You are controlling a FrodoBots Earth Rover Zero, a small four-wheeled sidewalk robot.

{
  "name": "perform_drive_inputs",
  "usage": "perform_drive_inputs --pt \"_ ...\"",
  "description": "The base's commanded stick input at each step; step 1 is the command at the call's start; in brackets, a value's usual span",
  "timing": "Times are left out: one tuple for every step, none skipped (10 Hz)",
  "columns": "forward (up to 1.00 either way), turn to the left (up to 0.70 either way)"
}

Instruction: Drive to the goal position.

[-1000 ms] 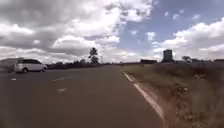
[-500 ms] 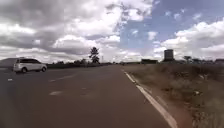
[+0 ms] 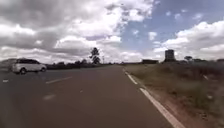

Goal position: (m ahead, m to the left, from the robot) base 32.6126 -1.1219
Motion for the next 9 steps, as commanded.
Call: perform_drive_inputs --pt "0.70 -0.28" --pt "0.70 -0.28" --pt "0.47 -0.19" --pt "0.14 -0.06" --pt "0.00 0.00" --pt "0.00 0.00" --pt "0.00 0.00" --pt "0.00 0.00" --pt "0.00 0.00"
